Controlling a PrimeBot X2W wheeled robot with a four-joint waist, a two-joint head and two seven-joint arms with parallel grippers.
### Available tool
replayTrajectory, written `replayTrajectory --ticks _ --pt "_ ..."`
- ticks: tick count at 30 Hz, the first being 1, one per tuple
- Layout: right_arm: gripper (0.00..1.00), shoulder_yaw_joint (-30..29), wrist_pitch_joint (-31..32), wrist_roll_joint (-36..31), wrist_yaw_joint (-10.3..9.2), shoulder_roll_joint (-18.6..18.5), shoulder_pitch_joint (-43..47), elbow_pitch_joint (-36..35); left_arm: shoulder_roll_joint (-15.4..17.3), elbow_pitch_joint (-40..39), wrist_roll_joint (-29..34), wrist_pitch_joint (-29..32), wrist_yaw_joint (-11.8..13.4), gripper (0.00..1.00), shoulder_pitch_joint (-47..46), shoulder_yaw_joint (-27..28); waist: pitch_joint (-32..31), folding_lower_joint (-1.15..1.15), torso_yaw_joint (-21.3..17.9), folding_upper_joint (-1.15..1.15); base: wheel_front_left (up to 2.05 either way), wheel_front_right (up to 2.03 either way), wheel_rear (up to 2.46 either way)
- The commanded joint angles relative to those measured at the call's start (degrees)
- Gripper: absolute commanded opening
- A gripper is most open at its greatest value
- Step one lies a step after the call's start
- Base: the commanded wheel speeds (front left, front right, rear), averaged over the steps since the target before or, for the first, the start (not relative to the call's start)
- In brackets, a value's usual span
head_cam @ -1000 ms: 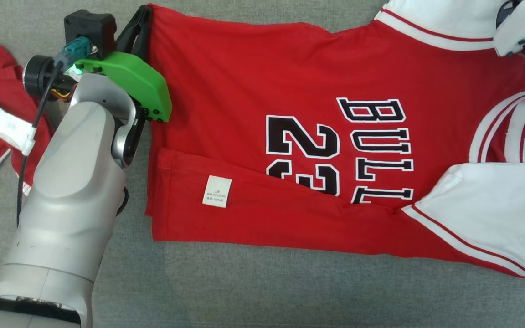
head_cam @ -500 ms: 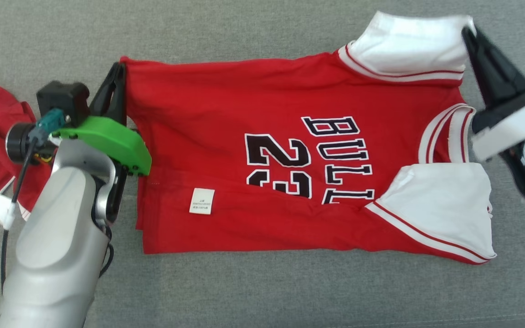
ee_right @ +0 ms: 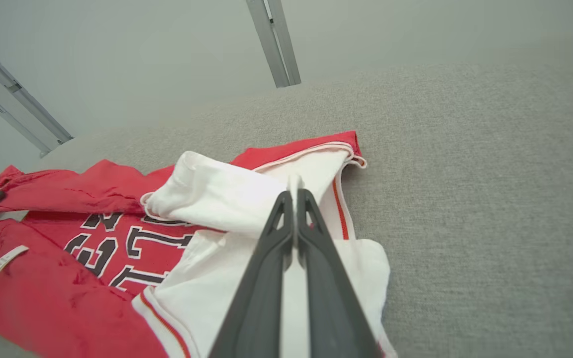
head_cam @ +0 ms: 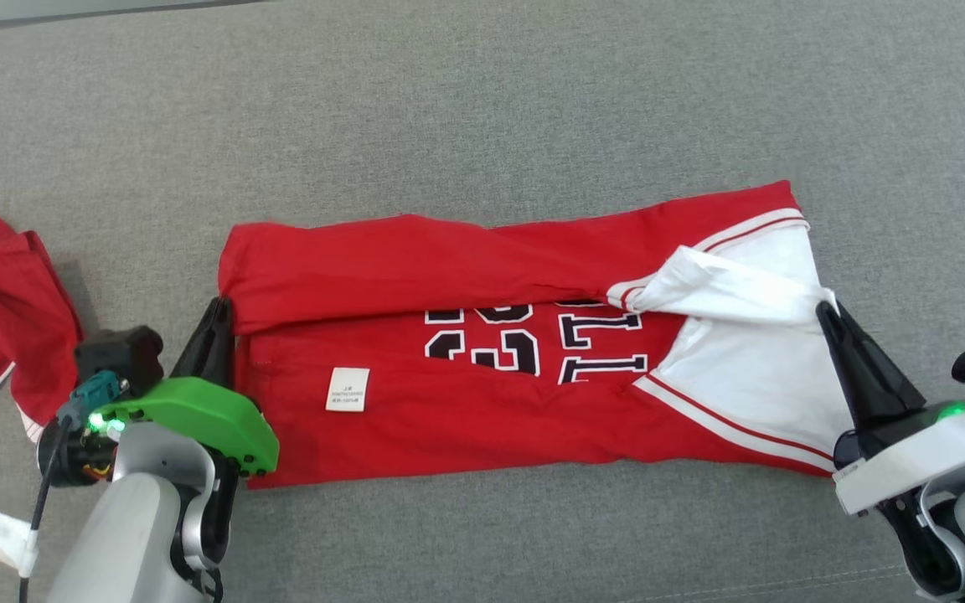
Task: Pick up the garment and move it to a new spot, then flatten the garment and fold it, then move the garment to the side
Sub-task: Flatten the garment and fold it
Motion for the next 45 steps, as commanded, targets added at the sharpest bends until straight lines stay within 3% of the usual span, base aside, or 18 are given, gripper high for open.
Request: replayTrajectory --ticks 1,3,4,5,6,18,25,45 --pt "0.06 -0.8 -0.1 -0.7 -0.09 0.5 1.0 0.0 0.4 -0.7 -0.3 0.0 0.6 0.0 1.6 0.5 -0.1 0.0 -0.2 0.0 0.0 0.0 0.0" --pt "0.64 -1.8 -0.1 -1.5 -0.09 1.7 2.1 -0.1 0.6 -1.5 -1.0 0.6 1.2 0.0 3.3 0.8 -0.2 0.0 -0.4 0.0 0.0 0.0 0.0" --pt "1.0 -2.2 -0.1 -2.3 -0.08 2.3 2.5 -0.4 0.6 -2.1 -0.9 0.7 1.5 0.12 4.1 0.8 -0.2 0.0 -0.6 0.0 0.0 0.0 0.0" --pt "1.0 -2.5 -0.1 -2.9 -0.08 2.9 2.9 -0.5 0.6 -2.5 -0.9 0.6 1.7 0.34 4.6 0.8 -0.3 0.0 -0.6 0.0 0.0 0.0 0.0" --pt "1.0 -3.6 -0.1 -4.1 -0.08 3.7 3.2 -1.0 0.4 -2.8 -0.9 0.4 2.3 1.0 5.3 0.9 -0.4 0.0 -0.6 0.0 0.0 0.0 0.0" --pt "1.0 -16.0 -0.1 -16.6 -0.08 11.9 8.8 -9.6 0.1 -11.7 8.4 -12.8 9.6 1.0 10.7 0.6 -4.5 0.0 -0.9 0.0 0.0 0.0 0.0" --pt "1.0 -18.0 1.7 -20.4 -0.08 13.1 10.4 -12.0 1.1 -15.9 12.0 -14.1 11.0 1.0 13.5 -0.6 -6.9 0.0 -0.9 0.0 0.0 0.0 0.0" --pt "1.0 -18.3 6.3 -21.8 -0.08 13.7 12.5 -15.3 1.0 -16.9 11.8 -13.1 12.2 1.0 15.8 -2.3 -8.9 0.0 0.4 0.0 0.0 0.0 0.0"
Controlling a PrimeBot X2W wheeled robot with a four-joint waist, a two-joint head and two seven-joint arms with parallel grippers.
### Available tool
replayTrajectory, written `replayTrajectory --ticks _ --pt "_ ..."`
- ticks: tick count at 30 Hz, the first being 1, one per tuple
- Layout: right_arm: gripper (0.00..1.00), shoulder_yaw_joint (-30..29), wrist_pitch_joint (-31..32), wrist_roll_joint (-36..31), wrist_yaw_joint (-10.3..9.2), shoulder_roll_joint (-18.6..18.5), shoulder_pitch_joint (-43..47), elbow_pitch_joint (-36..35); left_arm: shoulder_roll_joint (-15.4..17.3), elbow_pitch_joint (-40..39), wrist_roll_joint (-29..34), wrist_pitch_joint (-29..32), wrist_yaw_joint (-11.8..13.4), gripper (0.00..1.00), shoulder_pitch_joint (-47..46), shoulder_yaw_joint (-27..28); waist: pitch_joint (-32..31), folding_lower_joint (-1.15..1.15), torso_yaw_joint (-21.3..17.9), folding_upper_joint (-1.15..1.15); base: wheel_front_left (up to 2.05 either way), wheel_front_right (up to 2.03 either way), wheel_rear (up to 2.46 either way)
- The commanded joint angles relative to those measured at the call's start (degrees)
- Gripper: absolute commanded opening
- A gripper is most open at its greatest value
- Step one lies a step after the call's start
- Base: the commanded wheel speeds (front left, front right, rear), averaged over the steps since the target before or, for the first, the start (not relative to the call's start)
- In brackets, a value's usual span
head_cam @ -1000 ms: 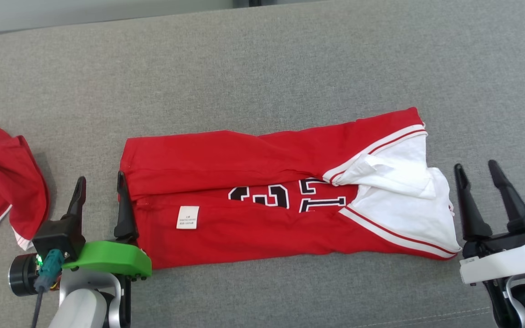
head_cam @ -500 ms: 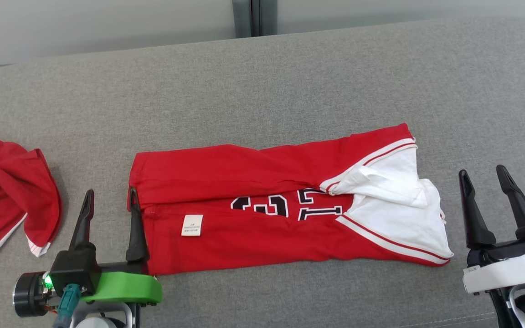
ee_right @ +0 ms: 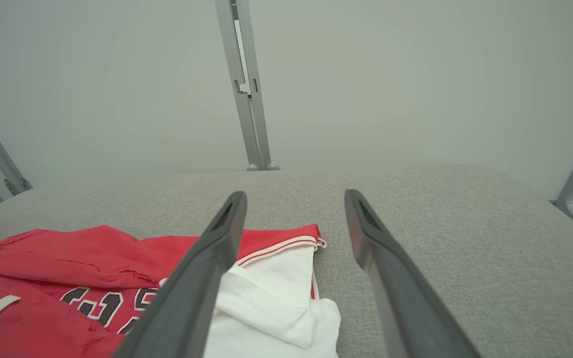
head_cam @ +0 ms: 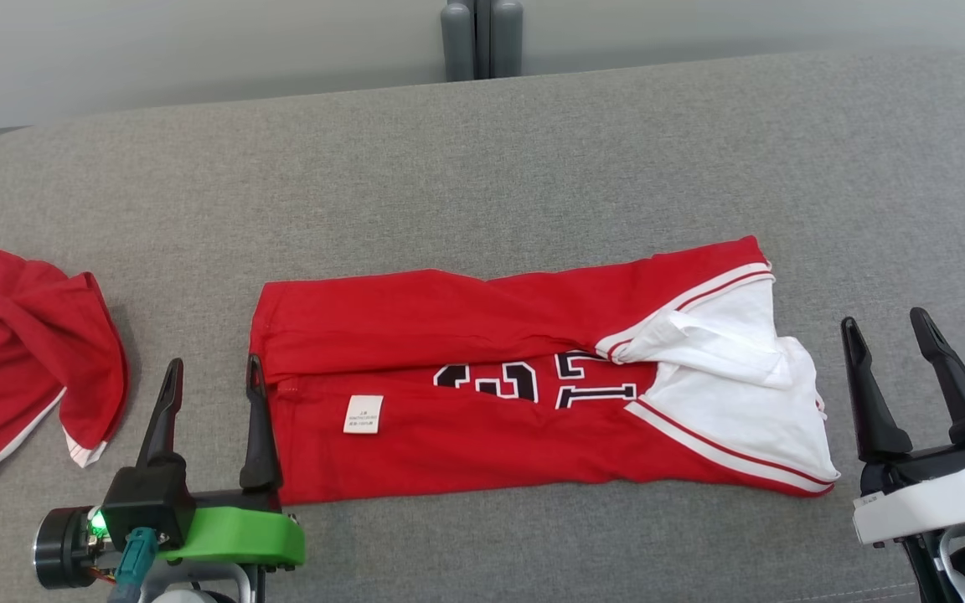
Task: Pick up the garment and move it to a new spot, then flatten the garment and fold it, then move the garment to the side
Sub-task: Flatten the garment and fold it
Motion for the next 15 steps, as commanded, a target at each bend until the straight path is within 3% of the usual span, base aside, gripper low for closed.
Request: replayTrajectory --ticks 1,7,15 --pt "1.0 -0.3 0.0 -0.2 -0.07 -0.3 0.4 0.3 0.2 -0.1 0.2 0.1 0.4 1.0 -0.5 -0.2 0.5 0.0 0.4 0.0 0.0 0.0 0.0" --pt "1.0 -1.0 -0.2 1.3 -0.07 -1.4 -2.3 6.7 -0.7 -0.7 1.1 -0.3 -0.1 1.0 -3.5 -1.1 4.2 0.0 2.4 0.0 0.0 0.0 0.0" --pt "1.0 3.5 -1.7 4.4 -0.07 -1.8 -10.6 24.5 -2.5 0.6 1.4 -1.3 -0.7 1.0 -7.4 -1.2 8.7 0.0 4.7 0.0 0.0 0.0 0.0"
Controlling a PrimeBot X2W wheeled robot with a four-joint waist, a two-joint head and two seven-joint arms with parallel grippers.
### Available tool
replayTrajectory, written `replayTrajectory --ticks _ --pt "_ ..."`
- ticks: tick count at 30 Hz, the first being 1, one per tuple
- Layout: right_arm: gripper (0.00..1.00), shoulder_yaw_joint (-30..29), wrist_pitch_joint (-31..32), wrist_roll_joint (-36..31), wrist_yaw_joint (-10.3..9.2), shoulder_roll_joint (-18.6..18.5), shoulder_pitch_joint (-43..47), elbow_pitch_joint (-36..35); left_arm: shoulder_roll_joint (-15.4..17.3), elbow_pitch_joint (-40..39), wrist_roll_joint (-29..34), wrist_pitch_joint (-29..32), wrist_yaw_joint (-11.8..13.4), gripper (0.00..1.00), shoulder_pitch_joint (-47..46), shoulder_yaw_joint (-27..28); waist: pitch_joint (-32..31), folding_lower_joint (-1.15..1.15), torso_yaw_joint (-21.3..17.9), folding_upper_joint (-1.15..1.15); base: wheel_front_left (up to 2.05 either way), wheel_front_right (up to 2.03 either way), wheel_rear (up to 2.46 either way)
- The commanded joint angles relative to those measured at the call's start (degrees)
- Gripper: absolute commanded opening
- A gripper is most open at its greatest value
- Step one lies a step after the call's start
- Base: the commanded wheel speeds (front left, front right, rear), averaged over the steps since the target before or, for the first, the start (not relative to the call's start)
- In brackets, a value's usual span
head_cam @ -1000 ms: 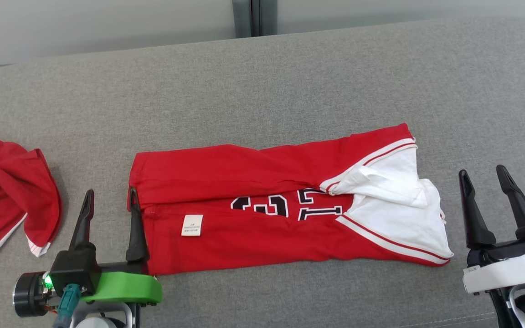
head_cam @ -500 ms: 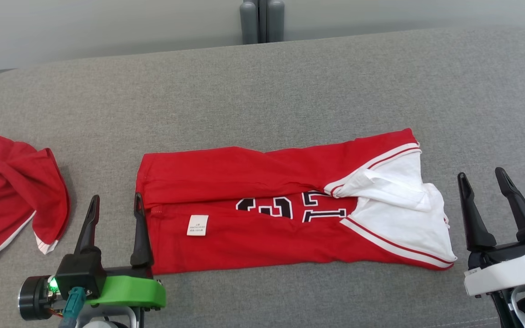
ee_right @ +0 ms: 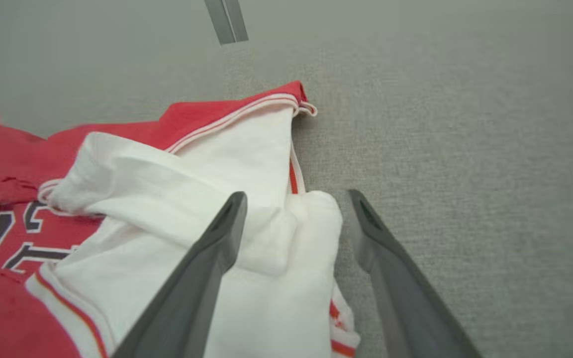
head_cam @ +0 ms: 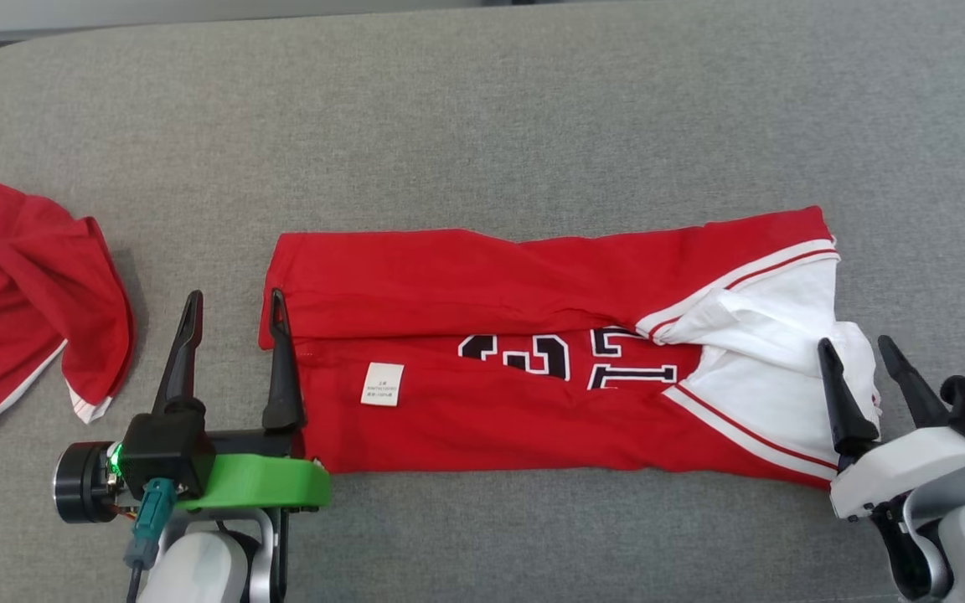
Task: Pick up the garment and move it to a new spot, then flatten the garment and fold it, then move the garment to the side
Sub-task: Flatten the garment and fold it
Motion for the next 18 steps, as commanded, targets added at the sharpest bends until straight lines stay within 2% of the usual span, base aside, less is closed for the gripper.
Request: replayTrajectory --ticks 1,8,9,10,11,14,18 --pt "1.0 1.0 -0.6 0.7 -0.07 0.1 -2.0 2.5 -0.2 0.4 0.2 -0.4 -0.3 1.0 -1.2 0.2 2.0 0.0 1.7 0.0 0.0 0.0 0.0" --pt "1.0 6.9 1.8 6.0 -0.07 0.1 -5.6 12.7 -0.9 1.5 0.4 -0.8 -0.7 1.0 -2.0 0.7 2.1 0.0 2.1 0.0 0.0 0.0 0.0" --pt "0.6 8.2 2.8 7.3 -0.07 0.0 -5.6 13.4 -1.0 1.5 0.4 -0.9 -0.8 1.0 -1.9 0.8 2.1 0.0 2.0 0.0 0.0 0.0 0.0" --pt "0.27 9.2 3.5 8.4 -0.06 -0.1 -5.7 13.7 -1.0 1.6 0.4 -0.9 -0.8 1.0 -1.9 0.9 2.1 0.0 2.0 0.0 0.0 0.0 0.0" --pt "0.0 10.6 4.4 9.7 -0.03 -0.5 -5.7 13.8 -1.0 1.6 0.5 -0.9 -0.9 1.0 -1.8 1.0 2.0 0.0 1.9 0.0 0.0 0.0 0.0" --pt "0.0 12.9 4.5 12.2 -0.1 -2.1 -5.8 12.8 -1.1 1.7 0.7 -0.9 -0.9 1.0 -1.5 1.2 1.9 0.0 1.7 0.0 0.0 0.0 0.0" --pt "0.0 13.2 1.0 14.3 -0.1 -4.9 -6.2 10.6 -1.2 1.8 0.8 -0.9 -1.0 1.0 -0.9 1.5 1.3 0.0 1.2 0.0 0.0 0.0 0.0"
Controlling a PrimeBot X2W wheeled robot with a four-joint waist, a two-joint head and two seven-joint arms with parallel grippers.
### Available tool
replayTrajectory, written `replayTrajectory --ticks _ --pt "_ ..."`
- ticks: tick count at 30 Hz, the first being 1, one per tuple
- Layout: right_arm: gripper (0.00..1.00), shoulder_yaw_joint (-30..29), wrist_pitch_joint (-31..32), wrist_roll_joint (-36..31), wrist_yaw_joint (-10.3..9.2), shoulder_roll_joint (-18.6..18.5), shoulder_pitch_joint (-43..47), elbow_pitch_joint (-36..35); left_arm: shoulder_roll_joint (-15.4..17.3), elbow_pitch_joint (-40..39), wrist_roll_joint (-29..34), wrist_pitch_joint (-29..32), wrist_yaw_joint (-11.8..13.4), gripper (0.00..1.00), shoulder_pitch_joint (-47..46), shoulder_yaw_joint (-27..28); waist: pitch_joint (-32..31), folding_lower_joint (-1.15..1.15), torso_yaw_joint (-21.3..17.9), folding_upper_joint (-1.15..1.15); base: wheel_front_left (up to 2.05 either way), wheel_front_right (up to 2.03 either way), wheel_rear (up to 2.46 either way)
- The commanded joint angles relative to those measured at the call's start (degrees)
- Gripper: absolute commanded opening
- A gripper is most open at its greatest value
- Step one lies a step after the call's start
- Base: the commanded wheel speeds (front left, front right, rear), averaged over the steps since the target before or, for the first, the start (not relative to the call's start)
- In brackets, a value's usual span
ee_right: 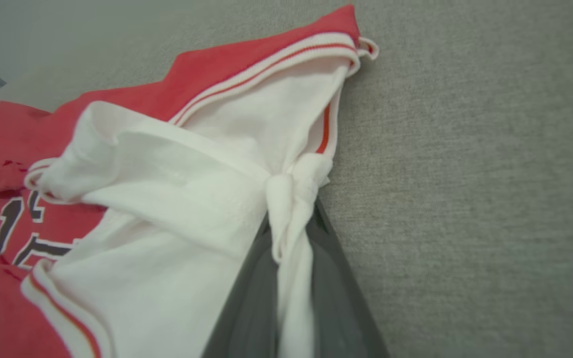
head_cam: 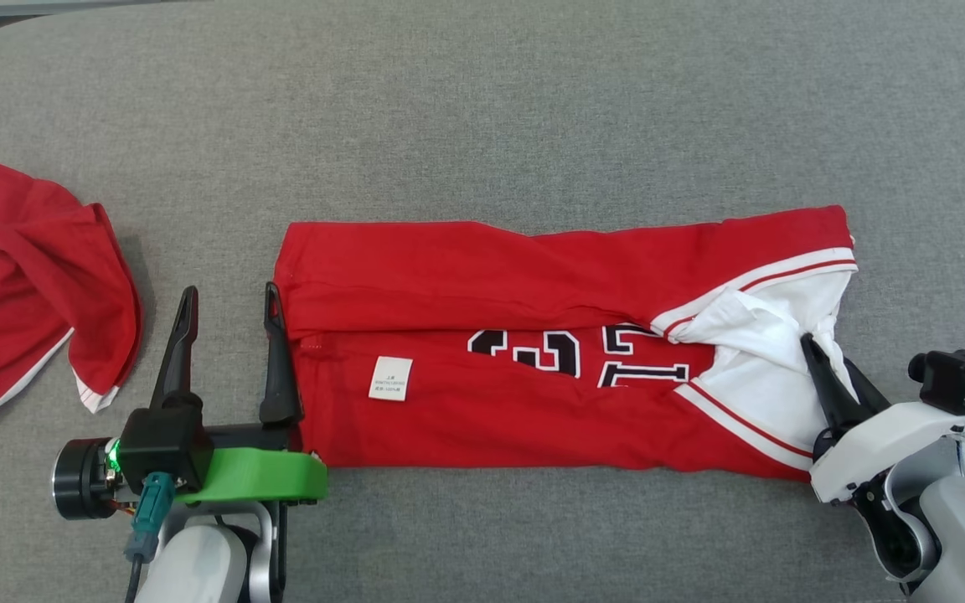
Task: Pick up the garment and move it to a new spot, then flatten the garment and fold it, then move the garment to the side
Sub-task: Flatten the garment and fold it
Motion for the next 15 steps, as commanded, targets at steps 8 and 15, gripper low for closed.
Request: replayTrajectory --ticks 8,15 --pt "0.0 -4.4 -3.0 3.1 -0.13 -6.2 4.6 0.4 -0.2 0.2 0.0 -0.2 -0.7 1.0 1.1 0.5 -1.8 0.0 -1.1 0.0 0.0 0.0 0.0" --pt "0.0 -9.5 -2.3 2.9 -0.13 -10.7 8.2 1.4 0.0 0.7 0.1 -0.2 -1.0 1.0 2.0 0.4 -3.9 0.0 -1.7 0.0 0.0 0.0 0.0"
